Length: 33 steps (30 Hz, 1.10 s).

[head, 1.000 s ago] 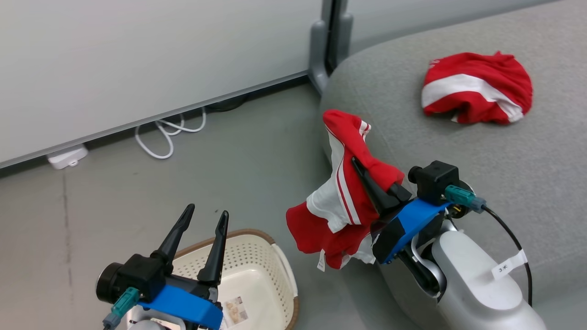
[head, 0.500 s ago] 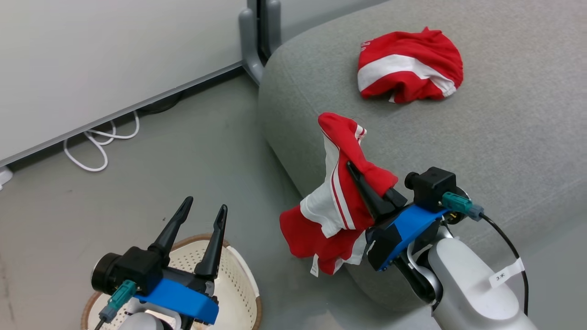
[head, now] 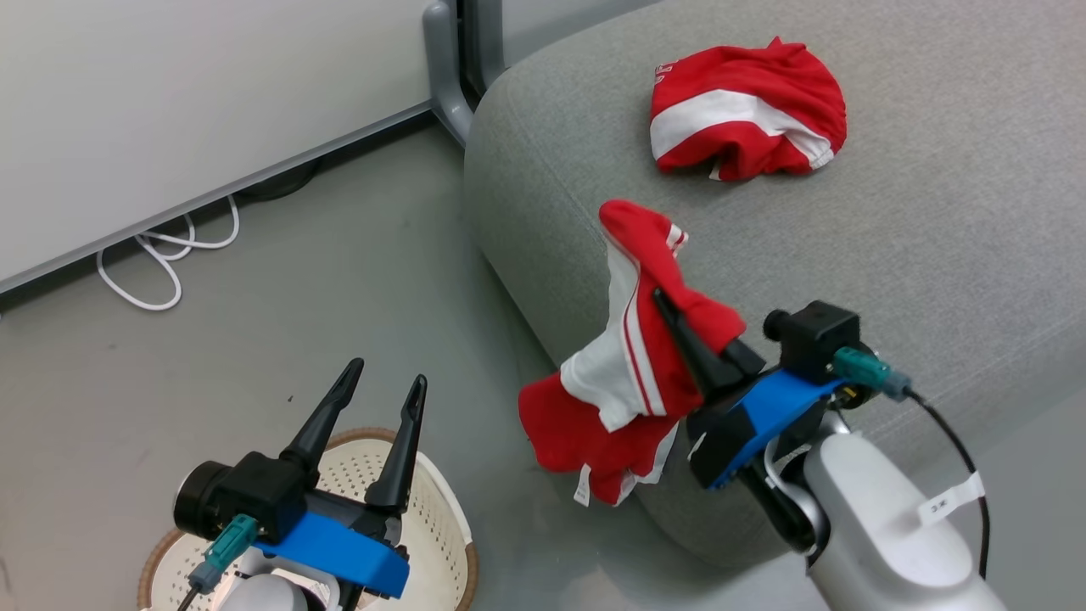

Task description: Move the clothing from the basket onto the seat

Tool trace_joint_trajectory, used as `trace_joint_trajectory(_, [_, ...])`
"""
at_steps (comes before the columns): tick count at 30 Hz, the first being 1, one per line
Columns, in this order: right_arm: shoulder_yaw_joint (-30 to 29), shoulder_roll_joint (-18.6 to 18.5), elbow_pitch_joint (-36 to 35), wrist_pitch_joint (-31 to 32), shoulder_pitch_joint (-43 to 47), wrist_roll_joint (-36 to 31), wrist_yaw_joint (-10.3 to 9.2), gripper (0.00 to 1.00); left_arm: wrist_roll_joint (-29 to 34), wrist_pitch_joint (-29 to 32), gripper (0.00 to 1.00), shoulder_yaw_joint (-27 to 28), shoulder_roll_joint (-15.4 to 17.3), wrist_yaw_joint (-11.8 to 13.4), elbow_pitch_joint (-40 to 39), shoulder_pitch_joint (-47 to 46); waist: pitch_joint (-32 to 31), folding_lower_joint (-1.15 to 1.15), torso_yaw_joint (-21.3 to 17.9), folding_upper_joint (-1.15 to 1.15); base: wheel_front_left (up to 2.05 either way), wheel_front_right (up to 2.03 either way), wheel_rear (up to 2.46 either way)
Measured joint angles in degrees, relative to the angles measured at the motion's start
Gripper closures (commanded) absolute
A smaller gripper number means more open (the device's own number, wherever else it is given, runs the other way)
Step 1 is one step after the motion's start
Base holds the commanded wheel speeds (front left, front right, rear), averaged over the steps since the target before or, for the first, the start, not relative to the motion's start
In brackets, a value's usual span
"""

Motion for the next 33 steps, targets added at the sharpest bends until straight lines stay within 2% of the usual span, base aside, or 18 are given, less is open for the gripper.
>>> trace_joint_trajectory(6, [-4.33,-0.88,-0.19,0.04,-3.81,0.24,0.00,1.00,0.00,0.00,0.00,-1.03,0.64,0.00,-0.79,-1.04,1.75,0.00,1.03,0.00,0.00,0.00,0.00])
trace_joint_trajectory(11, [-8.99,-1.74,-3.26,-0.43,-10.18,1.66,0.00,1.00,-0.23,0.00,0.00,-1.54,1.49,0.00,-1.82,-1.88,4.40,0.00,1.66,0.00,0.00,0.00,0.00])
trace_joint_trajectory(25, [-27.47,-18.36,-5.92,7.34,-27.76,0.42,0.00,1.00,1.77,0.00,0.00,-3.08,5.33,0.00,-6.01,-10.04,16.64,0.01,5.79,0.00,0.00,0.00,0.00])
trace_joint_trajectory(33, [-39.14,-22.26,-4.41,7.86,-35.22,-1.20,0.00,1.00,3.18,0.00,0.00,-3.66,7.31,0.00,-9.02,-14.63,25.36,0.01,8.98,0.00,0.00,0.00,0.00])
